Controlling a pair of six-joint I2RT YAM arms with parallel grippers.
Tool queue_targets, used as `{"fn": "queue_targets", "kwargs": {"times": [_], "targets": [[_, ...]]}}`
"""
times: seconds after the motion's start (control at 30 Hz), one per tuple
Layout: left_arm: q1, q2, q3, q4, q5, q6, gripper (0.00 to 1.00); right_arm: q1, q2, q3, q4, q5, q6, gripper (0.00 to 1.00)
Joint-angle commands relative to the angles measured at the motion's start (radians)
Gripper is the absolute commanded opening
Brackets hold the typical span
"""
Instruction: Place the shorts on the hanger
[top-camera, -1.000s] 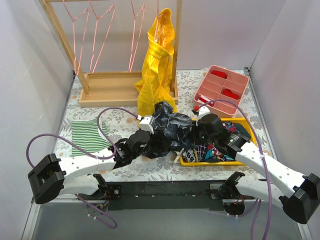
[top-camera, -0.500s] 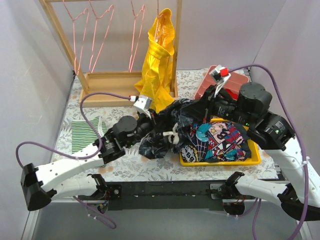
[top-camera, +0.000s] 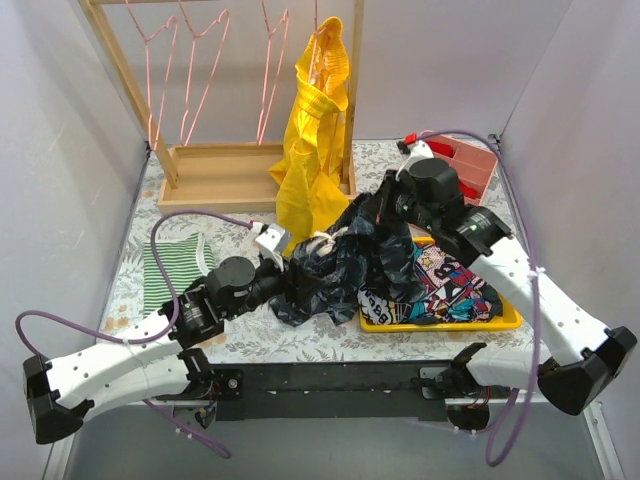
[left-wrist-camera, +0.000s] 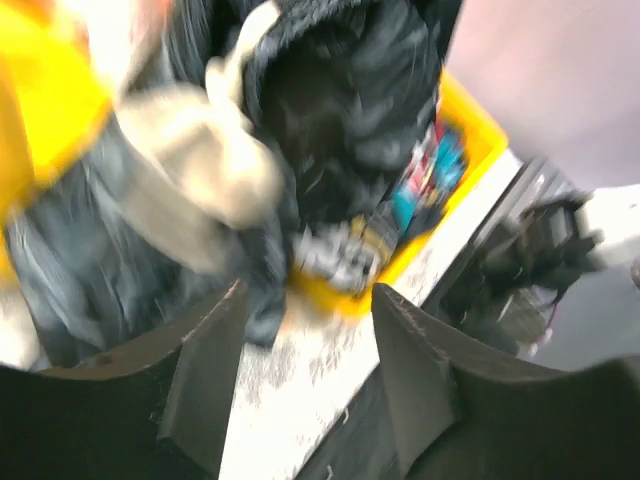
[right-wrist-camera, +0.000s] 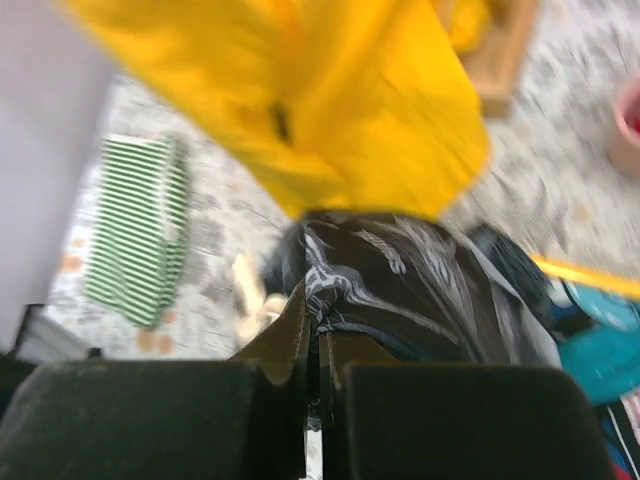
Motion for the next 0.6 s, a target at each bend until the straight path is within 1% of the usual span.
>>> {"fn": "queue_targets", "kwargs": {"times": [0.0, 0.03, 0.13, 0.23, 0.27, 0.4, 0.57], "targets": [[-0.001, -0.038, -0.090, -0.084, -0.035, -0.120, 0.47, -0.115, -0.028, -0.162, 0.102, -0.011, 0.093, 0.01], [-0.001, -0.031, -0.122, -0.072, -0.081, -0.150, 0.44, -0.124, -0.037, -0.211, 0.111, -0.025, 0.095, 0.01], [-0.001, 0.032, -0.141, -0.029, -0.157, -0.184, 0.40, -0.136, -0.057, -0.266, 0.114, -0.022, 0.102, 0.01], [-0.001, 0.162, -0.089, -0.046, -0.225, -0.230, 0.34, -0.150, -0.086, -0.298, 0.105, -0.015, 0.102, 0.01], [-0.001, 0.230, -0.072, -0.052, -0.243, -0.245, 0.32, -0.156, -0.095, -0.302, 0.100, -0.012, 0.099, 0.01], [0.009, 0.316, -0.007, -0.067, -0.281, -0.310, 0.32, -0.167, -0.161, -0.317, 0.053, 0.016, 0.084, 0.01], [0.023, 0.350, 0.019, -0.101, -0.310, -0.387, 0.33, -0.190, -0.250, -0.348, -0.010, 0.044, 0.067, 0.01]]}}
